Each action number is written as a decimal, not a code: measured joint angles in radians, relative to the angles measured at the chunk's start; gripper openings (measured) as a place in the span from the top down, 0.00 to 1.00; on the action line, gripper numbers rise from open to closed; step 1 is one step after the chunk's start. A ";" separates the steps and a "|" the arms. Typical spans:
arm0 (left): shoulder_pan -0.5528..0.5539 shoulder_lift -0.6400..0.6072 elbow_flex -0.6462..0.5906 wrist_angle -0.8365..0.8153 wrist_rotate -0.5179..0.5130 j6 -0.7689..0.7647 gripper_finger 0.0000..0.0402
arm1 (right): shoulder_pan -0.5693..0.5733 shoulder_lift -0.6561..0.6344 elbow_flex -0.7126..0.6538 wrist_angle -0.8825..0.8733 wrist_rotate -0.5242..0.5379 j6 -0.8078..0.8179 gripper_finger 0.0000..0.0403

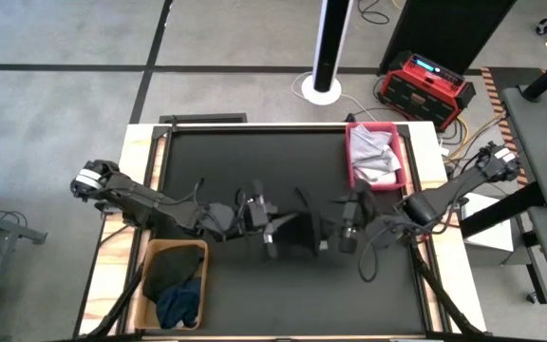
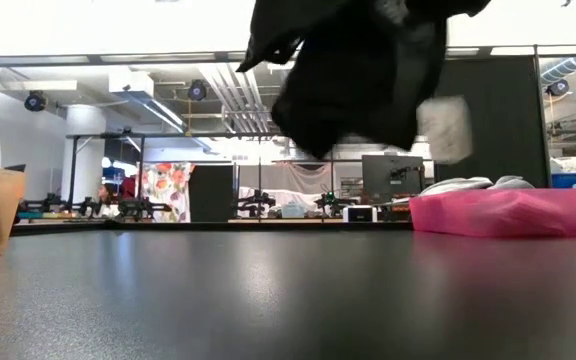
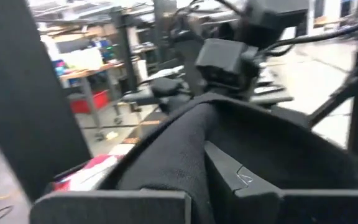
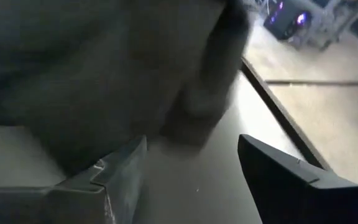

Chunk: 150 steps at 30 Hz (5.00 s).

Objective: Sort towels by color in basket
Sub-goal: Put the black kitchen towel into the orange bin

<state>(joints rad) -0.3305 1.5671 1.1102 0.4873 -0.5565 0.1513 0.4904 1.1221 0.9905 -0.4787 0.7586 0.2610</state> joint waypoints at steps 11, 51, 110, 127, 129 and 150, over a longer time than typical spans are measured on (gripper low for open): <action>-0.005 -0.014 -0.001 -0.063 -0.216 0.051 1.00 | 0.063 -0.023 0.004 -0.066 0.049 0.108 0.41; -0.029 0.025 0.000 -0.027 0.045 -0.056 1.00 | -0.046 0.170 0.069 0.270 -0.087 -0.197 0.78; -0.031 -0.017 0.000 -0.280 -0.011 0.023 0.76 | 0.072 0.132 0.137 0.366 -0.105 -0.607 0.98; -0.057 -0.040 -0.001 -0.215 -0.134 0.103 1.00 | 0.075 0.251 0.135 0.264 -0.007 -0.534 0.94; -0.062 -0.049 -0.001 -0.207 -0.135 0.103 1.00 | 0.079 0.249 0.135 0.243 -0.006 -0.487 0.88; -0.153 -0.173 0.002 -0.283 -0.169 0.102 1.00 | 0.179 0.209 0.134 -0.204 -0.003 0.127 0.31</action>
<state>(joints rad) -0.4838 1.3940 1.1118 0.2043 -0.7250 0.2530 0.6689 1.3315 1.1243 -0.6823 0.7555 0.3877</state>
